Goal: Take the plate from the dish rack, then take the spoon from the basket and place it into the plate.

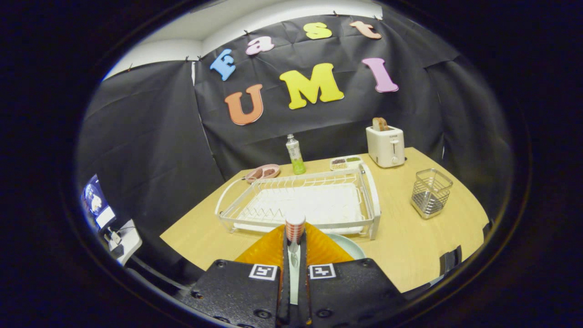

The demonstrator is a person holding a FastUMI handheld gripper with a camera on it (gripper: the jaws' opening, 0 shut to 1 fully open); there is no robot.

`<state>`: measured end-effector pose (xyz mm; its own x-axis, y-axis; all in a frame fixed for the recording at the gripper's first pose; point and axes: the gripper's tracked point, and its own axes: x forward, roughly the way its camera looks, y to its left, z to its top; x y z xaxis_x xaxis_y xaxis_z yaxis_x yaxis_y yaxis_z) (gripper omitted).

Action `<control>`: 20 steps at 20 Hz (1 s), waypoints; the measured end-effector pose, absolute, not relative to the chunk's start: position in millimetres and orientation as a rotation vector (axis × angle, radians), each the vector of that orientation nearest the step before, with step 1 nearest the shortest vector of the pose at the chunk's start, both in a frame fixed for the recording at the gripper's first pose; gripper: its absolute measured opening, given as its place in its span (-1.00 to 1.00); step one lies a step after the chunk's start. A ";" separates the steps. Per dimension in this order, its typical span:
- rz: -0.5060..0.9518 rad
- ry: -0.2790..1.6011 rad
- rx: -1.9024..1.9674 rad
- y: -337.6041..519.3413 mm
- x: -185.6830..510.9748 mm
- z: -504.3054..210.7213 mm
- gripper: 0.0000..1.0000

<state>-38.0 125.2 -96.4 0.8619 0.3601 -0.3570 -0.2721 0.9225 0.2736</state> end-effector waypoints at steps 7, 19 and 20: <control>0.323 0.464 0.272 133.2 -29.5 -122.1 -0.76; 0.262 0.434 0.243 114.2 -15.5 -129.0 0.50; 0.257 0.424 0.236 111.2 -14.9 -127.4 0.64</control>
